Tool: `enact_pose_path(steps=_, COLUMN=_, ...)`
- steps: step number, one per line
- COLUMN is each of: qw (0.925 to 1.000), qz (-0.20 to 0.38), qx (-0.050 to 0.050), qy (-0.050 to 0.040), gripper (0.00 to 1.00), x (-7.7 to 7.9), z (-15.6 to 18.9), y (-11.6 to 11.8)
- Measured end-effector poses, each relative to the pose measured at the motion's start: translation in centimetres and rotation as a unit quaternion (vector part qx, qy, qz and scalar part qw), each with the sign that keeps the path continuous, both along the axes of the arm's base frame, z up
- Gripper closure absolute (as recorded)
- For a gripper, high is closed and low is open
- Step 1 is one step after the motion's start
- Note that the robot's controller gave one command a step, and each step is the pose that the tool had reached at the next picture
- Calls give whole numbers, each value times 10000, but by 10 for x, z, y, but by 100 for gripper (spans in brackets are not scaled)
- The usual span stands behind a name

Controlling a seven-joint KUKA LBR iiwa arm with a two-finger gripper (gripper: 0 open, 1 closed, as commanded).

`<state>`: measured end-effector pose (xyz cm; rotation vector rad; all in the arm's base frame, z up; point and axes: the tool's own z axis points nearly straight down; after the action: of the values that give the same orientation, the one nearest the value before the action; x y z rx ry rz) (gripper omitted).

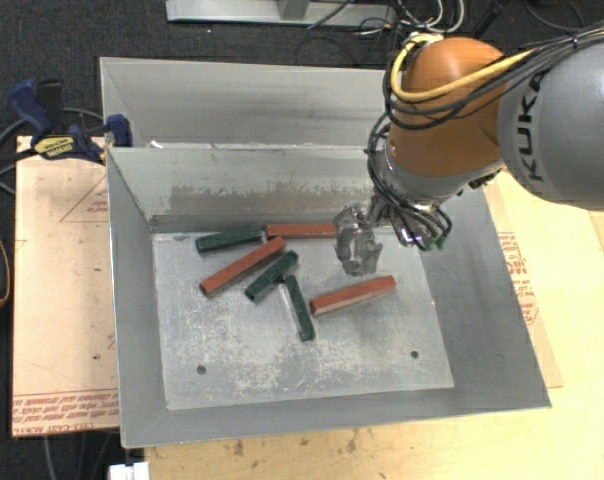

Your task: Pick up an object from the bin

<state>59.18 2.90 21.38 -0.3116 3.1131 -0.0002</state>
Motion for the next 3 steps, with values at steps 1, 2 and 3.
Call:
enact_pose_path(steps=1, qw=10000, qz=0, qx=1, qy=46, gripper=0, x=-2, z=-5, y=0)
enact_pose_path(steps=2, qw=9999, qz=-71, qx=-2, qy=98, gripper=0, x=-22, z=-144, y=-55)
enact_pose_path(steps=3, qw=10000, qz=-60, qx=2, qy=57, gripper=100, x=-19, z=-140, y=-53)
